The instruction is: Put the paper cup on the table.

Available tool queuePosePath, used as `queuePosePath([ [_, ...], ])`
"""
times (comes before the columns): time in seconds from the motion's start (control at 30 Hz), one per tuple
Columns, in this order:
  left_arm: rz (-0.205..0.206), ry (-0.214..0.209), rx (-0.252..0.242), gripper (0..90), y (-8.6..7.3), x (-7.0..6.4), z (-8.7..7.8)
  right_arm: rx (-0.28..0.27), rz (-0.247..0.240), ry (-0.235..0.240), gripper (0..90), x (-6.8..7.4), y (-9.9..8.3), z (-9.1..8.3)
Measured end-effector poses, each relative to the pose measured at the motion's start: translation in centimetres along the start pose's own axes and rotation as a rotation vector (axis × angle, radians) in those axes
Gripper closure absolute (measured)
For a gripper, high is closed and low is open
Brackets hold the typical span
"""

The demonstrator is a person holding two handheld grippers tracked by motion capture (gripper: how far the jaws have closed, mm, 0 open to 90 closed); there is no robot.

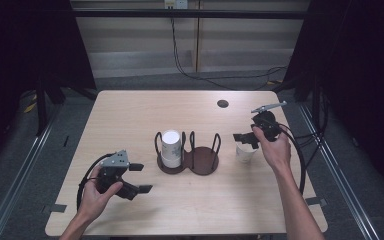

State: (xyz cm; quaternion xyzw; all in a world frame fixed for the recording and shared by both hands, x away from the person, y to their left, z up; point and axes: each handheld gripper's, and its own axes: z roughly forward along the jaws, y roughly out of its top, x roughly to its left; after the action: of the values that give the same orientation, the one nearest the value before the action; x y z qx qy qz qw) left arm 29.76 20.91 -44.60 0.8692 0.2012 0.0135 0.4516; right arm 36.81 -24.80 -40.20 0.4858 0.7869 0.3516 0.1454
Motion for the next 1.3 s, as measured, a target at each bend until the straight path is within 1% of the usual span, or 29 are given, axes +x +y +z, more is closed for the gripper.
queuePosePath([
  [0.03,-0.006,0.001,-0.006,16.8,0.0,0.0,0.0,-0.007,-0.004,0.001,14.4,0.2,0.0,-0.1],
  [0.07,-0.001,0.0,-0.003,16.9,0.0,0.0,0.0,-0.02,-0.014,-0.006,14.4,0.5,-0.1,-0.2],
  [0.13,-0.004,0.0,-0.009,16.9,0.0,0.0,0.0,-0.047,-0.02,-0.039,14.3,0.9,-0.3,-0.4],
  [0.17,-0.007,0.003,-0.017,16.9,0.0,-0.1,-0.1,-0.058,-0.015,-0.038,14.3,1.0,-0.5,-0.5],
  [0.2,-0.001,0.006,-0.021,17.1,0.0,-0.1,-0.1,-0.073,-0.011,-0.033,14.3,1.2,-0.8,-0.6],
  [0.23,-0.005,0.0,-0.025,17.1,0.0,-0.1,-0.2,-0.08,-0.01,-0.032,14.3,1.3,-1.0,-0.7],
  [0.27,-0.023,-0.005,-0.037,17.1,0.0,-0.1,-0.2,-0.091,-0.012,-0.035,14.3,1.3,-1.2,-0.8],
  [0.3,-0.021,-0.006,-0.034,17.1,0.0,-0.1,-0.2,-0.102,-0.012,-0.047,14.3,1.5,-1.4,-0.9],
  [0.33,-0.024,-0.003,-0.034,17.1,0.0,-0.1,-0.2,-0.126,-0.004,-0.051,14.3,1.7,-1.7,-1.1],
  [0.4,-0.025,0.014,-0.022,17.1,0.0,-0.3,-0.2,-0.155,0.007,-0.034,14.3,1.8,-2.1,-1.5],
  [0.43,-0.028,0.016,-0.026,17.1,0.0,-0.4,-0.2,-0.166,0.009,-0.027,14.3,2.0,-2.3,-1.6],
  [0.5,-0.034,-0.002,-0.043,17.1,0.0,-0.5,-0.4,-0.186,0.007,-0.017,14.3,2.3,-2.7,-2.0],
  [0.67,-0.054,0.026,-0.062,17.1,0.0,-0.7,-0.6,-0.24,0.016,0.008,14.2,3.1,-3.8,-2.8],
  [0.7,-0.054,0.032,-0.06,17.1,0.0,-0.8,-0.6,-0.246,0.017,0.014,14.1,3.2,-4.1,-3.0],
  [0.77,-0.068,0.034,-0.065,17.1,-0.1,-1.0,-0.7,-0.252,0.007,0.004,14.0,3.6,-4.6,-3.3],
  [0.8,-0.065,0.036,-0.067,17.1,-0.1,-1.0,-0.9,-0.254,0.004,0.004,14.0,3.7,-4.8,-3.4],
  [0.83,-0.071,0.034,-0.072,17.1,-0.1,-1.0,-0.9,-0.269,0.008,0.003,14.0,4.1,-5.1,-3.7],
  [0.87,-0.066,0.036,-0.073,17.1,-0.2,-1.0,-1.0,-0.274,0.009,-0.003,14.0,4.3,-5.3,-3.8],
  [0.93,-0.065,0.045,-0.072,17.1,-0.3,-1.1,-1.2,-0.291,-0.001,-0.021,14.0,5.0,-5.7,-4.1],
  [0.97,-0.071,0.048,-0.087,17.1,-0.4,-1.1,-1.4,-0.299,-0.003,-0.026,14.0,5.3,-5.8,-4.2],
  [1.0,-0.08,0.047,-0.09,17.1,-0.5,-1.0,-1.4,-0.318,0.004,-0.023,14.0,5.7,-6.1,-4.4],
  [1.03,-0.081,0.046,-0.091,17.1,-0.6,-1.0,-1.5,-0.325,0.008,-0.016,14.0,5.9,-6.3,-4.4],
  [1.07,-0.078,0.056,-0.09,17.1,-0.7,-0.9,-1.6,-0.327,0.006,-0.013,14.0,6.3,-6.6,-4.4],
  [1.13,-0.086,0.049,-0.081,17.1,-0.8,-0.7,-1.6,-0.319,0.0,-0.014,14.0,6.9,-7.0,-4.3],
  [1.17,-0.099,0.045,-0.084,17.1,-0.9,-0.7,-1.6,-0.301,-0.005,-0.024,14.0,7.2,-7.2,-4.2],
  [1.2,-0.099,0.048,-0.079,17.1,-0.9,-0.6,-1.6,-0.293,-0.008,-0.035,13.9,7.5,-7.4,-4.2],
  [1.23,-0.098,0.05,-0.072,17.1,-1.0,-0.7,-1.6,-0.303,0.006,-0.022,13.9,7.6,-7.6,-4.2],
  [1.27,-0.095,0.049,-0.068,17.1,-1.0,-0.7,-1.5,-0.308,0.033,0.013,13.8,7.7,-7.9,-4.2],
  [1.3,-0.1,0.05,-0.072,17.1,-1.1,-0.7,-1.5,-0.306,0.03,0.017,13.8,7.8,-8.0,-4.1],
])
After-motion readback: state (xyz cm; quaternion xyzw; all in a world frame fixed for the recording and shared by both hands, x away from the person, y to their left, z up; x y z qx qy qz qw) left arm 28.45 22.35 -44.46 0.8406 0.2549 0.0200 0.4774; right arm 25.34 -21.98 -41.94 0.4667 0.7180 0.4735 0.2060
